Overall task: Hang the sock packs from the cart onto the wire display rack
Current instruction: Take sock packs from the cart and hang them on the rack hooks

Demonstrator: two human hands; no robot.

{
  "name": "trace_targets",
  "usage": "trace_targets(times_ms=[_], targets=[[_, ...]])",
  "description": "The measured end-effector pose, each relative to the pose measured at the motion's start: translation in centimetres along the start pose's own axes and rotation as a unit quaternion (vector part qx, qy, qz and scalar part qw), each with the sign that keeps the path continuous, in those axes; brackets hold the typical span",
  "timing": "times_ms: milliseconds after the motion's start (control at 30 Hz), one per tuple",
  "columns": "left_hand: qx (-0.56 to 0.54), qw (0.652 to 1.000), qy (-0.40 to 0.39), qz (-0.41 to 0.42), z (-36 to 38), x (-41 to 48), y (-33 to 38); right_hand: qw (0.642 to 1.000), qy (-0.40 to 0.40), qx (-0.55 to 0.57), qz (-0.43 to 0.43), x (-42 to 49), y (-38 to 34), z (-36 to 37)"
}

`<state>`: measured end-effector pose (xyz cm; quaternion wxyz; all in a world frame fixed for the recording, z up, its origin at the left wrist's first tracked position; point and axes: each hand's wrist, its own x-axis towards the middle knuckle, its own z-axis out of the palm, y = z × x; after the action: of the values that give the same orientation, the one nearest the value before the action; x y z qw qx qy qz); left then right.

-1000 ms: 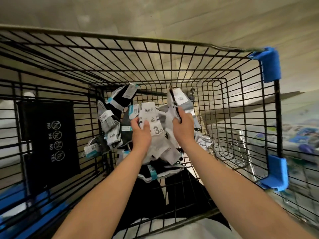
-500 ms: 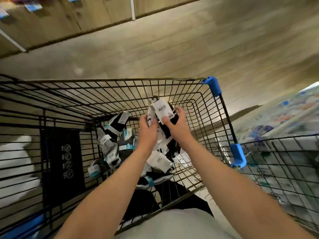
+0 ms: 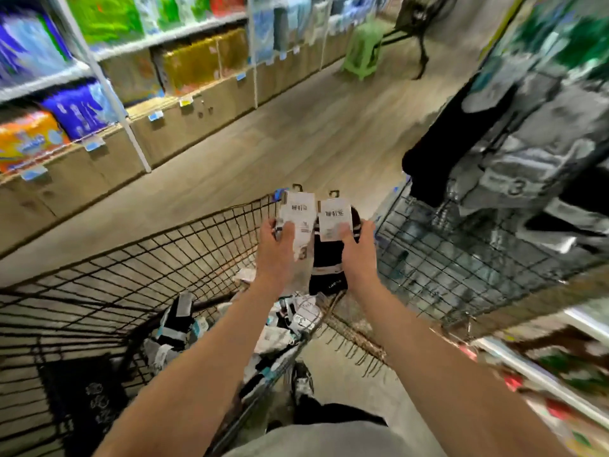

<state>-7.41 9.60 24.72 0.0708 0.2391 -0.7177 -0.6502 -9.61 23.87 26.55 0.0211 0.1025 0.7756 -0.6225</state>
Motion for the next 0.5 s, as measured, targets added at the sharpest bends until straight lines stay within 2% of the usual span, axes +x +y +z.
trace_targets(times_ms=[233,500], targets=[[0.056,0.985,-0.138,0.085,7.9,-5.4,4.4,0.991,0.129,0.014,-0.043,-2.7,-0.8,-11.2],[0.043,0.962,-0.217,0.158,17.2,-11.5,8.0,0.966,0.245,0.069,-0.044,-5.0,-0.5,-23.0]])
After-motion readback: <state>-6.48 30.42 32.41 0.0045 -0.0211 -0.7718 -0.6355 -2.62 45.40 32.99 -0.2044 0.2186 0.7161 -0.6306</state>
